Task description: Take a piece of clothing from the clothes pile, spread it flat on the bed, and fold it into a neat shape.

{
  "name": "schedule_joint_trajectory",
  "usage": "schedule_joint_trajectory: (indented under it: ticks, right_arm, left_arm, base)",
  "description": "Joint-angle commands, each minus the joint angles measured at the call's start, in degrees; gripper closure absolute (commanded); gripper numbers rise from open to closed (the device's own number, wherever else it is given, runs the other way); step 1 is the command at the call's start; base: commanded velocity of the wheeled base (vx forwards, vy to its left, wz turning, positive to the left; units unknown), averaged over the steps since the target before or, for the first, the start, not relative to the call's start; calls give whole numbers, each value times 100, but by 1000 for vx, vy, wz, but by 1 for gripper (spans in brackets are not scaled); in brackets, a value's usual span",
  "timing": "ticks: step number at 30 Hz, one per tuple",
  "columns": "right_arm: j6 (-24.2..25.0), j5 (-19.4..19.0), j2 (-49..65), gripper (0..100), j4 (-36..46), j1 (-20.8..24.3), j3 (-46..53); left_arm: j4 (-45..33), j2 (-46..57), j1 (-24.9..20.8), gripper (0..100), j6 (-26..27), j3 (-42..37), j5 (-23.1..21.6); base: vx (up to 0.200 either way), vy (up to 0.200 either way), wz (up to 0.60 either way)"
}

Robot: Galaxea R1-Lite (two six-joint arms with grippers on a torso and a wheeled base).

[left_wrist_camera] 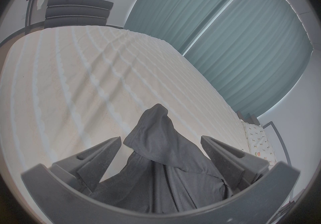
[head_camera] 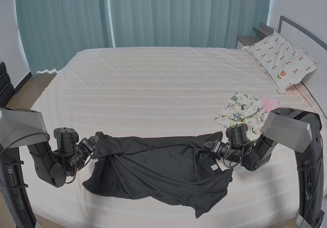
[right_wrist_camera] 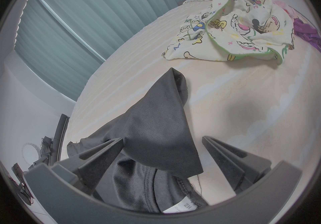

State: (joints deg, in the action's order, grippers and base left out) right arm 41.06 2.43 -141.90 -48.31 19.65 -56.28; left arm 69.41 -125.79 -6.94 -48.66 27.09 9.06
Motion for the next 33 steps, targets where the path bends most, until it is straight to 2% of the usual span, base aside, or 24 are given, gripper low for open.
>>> schedule_joint_trajectory:
  ticks: [1,2,3,10,15,21,29,30,33]
  right_arm:
    - [-19,12,-84,0,-29,4,-5]
    - [-10,21,-128,0,-29,4,-67]
    - [-10,21,-136,100,-29,4,-84]
    - [-19,21,259,100,-82,-5,21]
    - [-28,-49,620,100,-64,-190,-128]
    - [95,-76,294,100,-12,-374,-1069]
    - [131,-58,-251,100,-56,-366,-2080]
    - [131,-40,-321,0,-64,-357,-2255]
    - [148,-14,-585,0,-82,-330,-2730]
  left_arm:
    - [2,20,-18,0,-3,-37,0]
    - [20,20,-18,0,-3,-37,0]
    - [2,20,-18,0,-3,-46,0]
    - [2,-24,-18,0,-3,-46,0]
    - [20,-191,-36,0,6,-37,8]
    - [20,-323,-89,0,-3,-28,8]
    - [20,-463,-150,0,-11,-46,26]
    - [20,-481,-150,0,-20,-46,26]
    - [20,-507,-168,0,-20,-54,26]
  base:
    - [0,0,0]
    - [0,0,0]
    - [0,0,0]
    - [0,0,0]
    - [0,0,0]
    - [0,0,0]
    - [0,0,0]
    - [0,0,0]
    - [0,0,0]
